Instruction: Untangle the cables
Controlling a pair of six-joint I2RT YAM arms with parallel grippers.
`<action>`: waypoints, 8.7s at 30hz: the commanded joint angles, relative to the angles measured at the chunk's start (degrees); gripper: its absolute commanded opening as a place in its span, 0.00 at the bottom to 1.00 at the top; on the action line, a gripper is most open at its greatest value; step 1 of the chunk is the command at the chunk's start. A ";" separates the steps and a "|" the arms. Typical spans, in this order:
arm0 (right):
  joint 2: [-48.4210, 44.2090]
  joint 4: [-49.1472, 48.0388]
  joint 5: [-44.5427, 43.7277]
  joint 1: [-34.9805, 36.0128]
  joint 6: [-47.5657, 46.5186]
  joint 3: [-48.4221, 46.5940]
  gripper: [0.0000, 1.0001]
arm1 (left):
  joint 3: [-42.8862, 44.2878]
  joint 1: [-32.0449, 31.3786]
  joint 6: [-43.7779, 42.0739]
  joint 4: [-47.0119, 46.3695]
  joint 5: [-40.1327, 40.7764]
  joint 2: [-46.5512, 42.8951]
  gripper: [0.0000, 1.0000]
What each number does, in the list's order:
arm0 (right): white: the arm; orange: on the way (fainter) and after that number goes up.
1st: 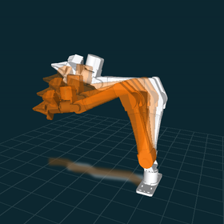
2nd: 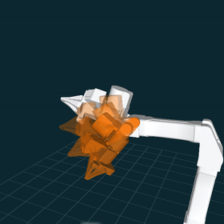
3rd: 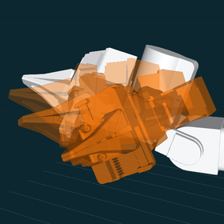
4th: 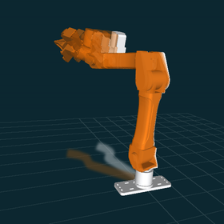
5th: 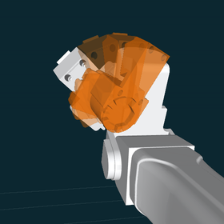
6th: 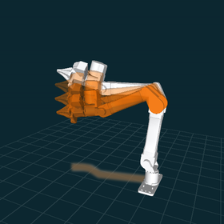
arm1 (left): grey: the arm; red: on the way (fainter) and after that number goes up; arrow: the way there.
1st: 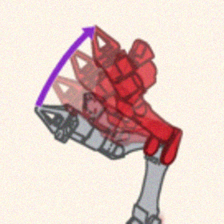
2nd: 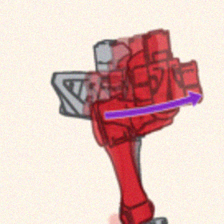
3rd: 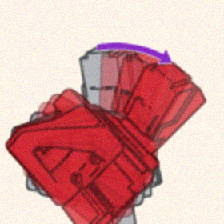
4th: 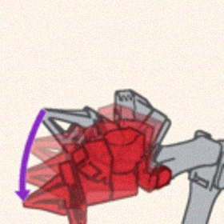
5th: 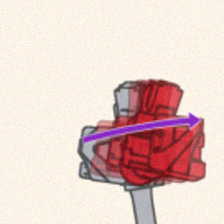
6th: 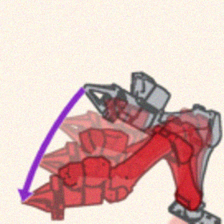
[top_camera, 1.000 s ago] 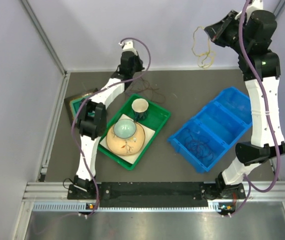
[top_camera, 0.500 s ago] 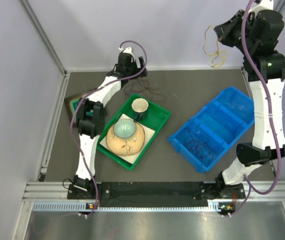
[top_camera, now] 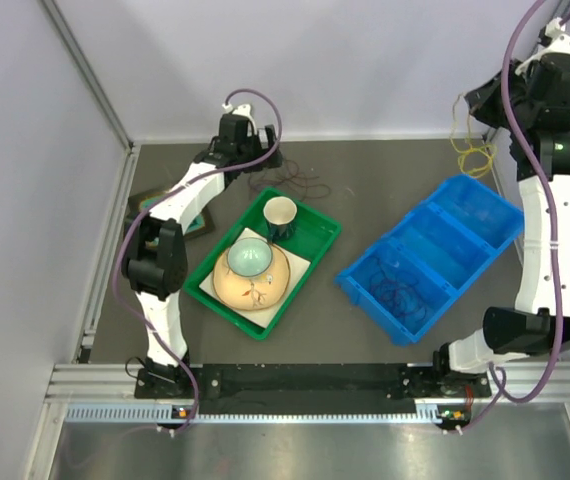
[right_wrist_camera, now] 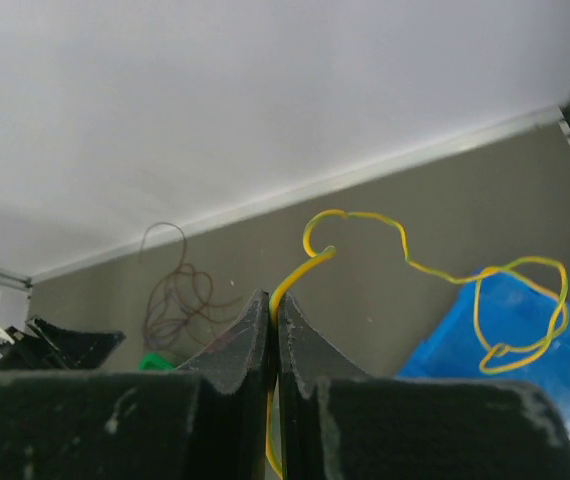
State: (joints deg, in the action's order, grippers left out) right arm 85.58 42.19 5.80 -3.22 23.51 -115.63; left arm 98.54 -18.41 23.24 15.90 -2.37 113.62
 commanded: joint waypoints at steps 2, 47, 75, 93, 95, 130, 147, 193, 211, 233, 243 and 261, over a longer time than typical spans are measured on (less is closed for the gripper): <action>-5.24 -2.03 1.05 -4.76 0.66 6.55 0.00 | -3.18 0.13 0.22 -0.52 -1.50 -3.41 0.99; -6.73 -9.24 0.61 -13.92 2.77 35.63 0.62 | -5.73 2.07 -1.98 -0.52 2.64 -9.39 0.99; 6.90 -14.86 -8.96 10.26 7.70 41.72 0.00 | -6.61 1.89 -1.54 0.09 2.64 -10.53 0.99; -1.65 -9.66 5.60 -13.63 7.15 32.31 0.00 | -6.08 1.89 -1.80 -0.43 0.35 -10.96 0.99; -0.77 -10.72 6.06 -14.96 7.78 32.66 0.00 | -6.17 1.89 -1.89 -0.52 0.35 -11.14 0.99; -0.94 -12.40 -17.41 -15.59 -0.57 48.40 0.08 | -6.70 1.89 -1.54 -0.08 -0.35 -11.32 0.99; -7.88 -9.23 -10.37 -14.53 1.01 40.40 0.64 | -6.87 1.89 -0.48 0.18 -0.36 -11.67 0.99; -2.35 -10.47 -5.01 7.00 0.66 35.39 0.70 | 33.65 -1.89 -17.36 10.82 20.04 36.49 0.86; -5.69 -10.64 -4.92 6.92 2.16 37.59 0.70 | 14.95 1.80 -4.62 -8.32 -0.17 13.40 0.00; -4.20 -11.87 -3.78 7.00 1.81 39.26 0.70 | 21.78 1.98 -3.65 6.42 11.86 23.92 0.84; -3.23 -11.96 -3.08 7.00 2.24 39.43 0.70 | 18.44 2.33 -2.51 5.10 12.66 24.98 0.80; -4.55 -11.87 -2.73 6.92 3.30 39.87 0.70 | 18.54 2.59 3.72 1.60 0.72 25.78 0.00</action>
State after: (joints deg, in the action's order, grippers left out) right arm 82.56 32.14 2.74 3.86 26.17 -75.40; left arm 117.73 -15.88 23.35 20.86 4.60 140.79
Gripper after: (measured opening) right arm 0.699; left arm 0.011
